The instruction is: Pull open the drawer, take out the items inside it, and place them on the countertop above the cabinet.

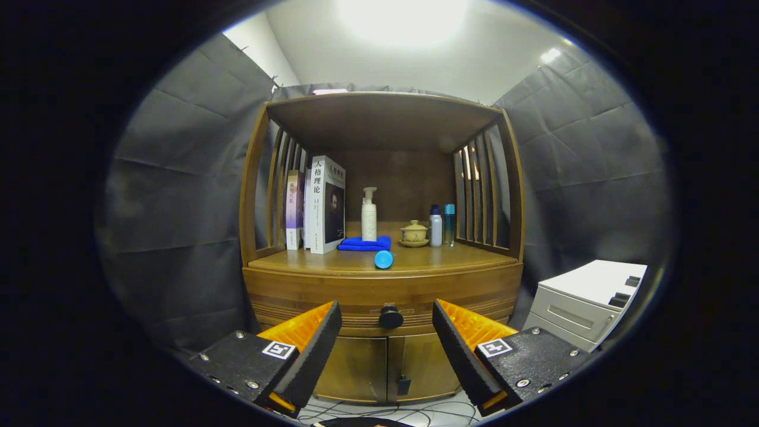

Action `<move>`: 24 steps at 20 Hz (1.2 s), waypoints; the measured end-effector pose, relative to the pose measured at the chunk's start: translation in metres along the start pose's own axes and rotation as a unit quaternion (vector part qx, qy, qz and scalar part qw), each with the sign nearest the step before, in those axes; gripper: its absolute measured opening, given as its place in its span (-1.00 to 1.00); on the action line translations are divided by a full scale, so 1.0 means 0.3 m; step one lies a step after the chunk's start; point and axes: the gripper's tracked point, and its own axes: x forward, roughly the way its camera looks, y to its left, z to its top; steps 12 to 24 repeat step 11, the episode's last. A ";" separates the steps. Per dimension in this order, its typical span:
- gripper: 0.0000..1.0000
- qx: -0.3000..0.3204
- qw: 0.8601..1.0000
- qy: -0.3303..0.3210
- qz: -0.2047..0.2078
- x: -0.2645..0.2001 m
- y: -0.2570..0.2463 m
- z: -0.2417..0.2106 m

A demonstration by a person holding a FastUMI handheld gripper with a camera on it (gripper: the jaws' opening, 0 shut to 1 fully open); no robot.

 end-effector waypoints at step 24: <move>0.91 -0.006 1.000 0.001 0.005 -0.002 0.003 -0.003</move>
